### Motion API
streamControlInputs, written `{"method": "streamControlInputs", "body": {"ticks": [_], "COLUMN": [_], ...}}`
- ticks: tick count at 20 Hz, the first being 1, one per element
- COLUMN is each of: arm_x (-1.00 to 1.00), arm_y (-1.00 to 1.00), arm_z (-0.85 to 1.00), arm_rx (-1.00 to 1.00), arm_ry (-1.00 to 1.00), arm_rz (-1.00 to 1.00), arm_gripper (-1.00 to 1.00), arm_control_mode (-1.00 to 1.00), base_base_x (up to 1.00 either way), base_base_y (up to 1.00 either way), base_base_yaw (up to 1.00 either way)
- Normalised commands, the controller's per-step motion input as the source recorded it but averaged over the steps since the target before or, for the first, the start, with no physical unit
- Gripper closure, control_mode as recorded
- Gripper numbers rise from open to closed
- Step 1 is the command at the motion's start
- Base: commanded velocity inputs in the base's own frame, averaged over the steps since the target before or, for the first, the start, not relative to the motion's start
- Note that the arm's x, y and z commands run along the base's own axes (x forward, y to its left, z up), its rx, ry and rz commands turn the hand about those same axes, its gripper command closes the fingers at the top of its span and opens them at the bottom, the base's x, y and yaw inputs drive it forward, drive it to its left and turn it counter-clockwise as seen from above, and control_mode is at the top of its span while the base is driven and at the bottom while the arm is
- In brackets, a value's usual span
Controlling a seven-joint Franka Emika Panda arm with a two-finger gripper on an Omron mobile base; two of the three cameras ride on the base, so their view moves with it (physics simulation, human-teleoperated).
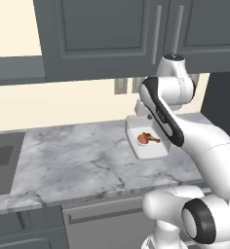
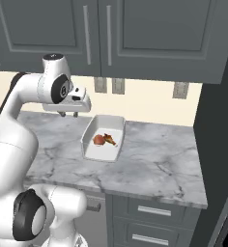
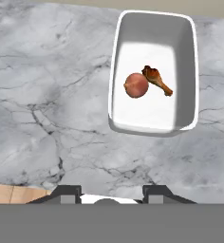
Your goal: Place the tupperware on the second highest shelf of the fridge. Make space for the tupperware among the existing items by rearranging them on the shelves if needed. Close the fridge door when finished.
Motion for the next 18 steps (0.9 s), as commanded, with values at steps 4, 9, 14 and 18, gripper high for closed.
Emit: {"method": "streamControlInputs", "body": {"ticks": [4, 9, 14, 18], "arm_x": [-0.06, -0.01, 0.0, 0.02], "arm_y": [-0.14, -0.4, -0.57, -0.65], "arm_z": [-0.03, -0.2, -0.3, -0.27], "arm_rx": [0.0, 0.0, 0.02, 0.05], "arm_ry": [0.0, 0.0, 0.0, 0.0], "arm_rz": [-0.03, -0.07, -0.03, 0.0], "arm_gripper": [-1.0, -1.0, -1.0, -1.0], "arm_control_mode": [-1.0, -1.0, -1.0, -1.0], "base_base_x": [0.0, 0.0, 0.0, 0.0], "base_base_y": [0.0, 0.0, 0.0, 0.0], "base_base_yaw": [0.0, 0.0, 0.0, 0.0]}}
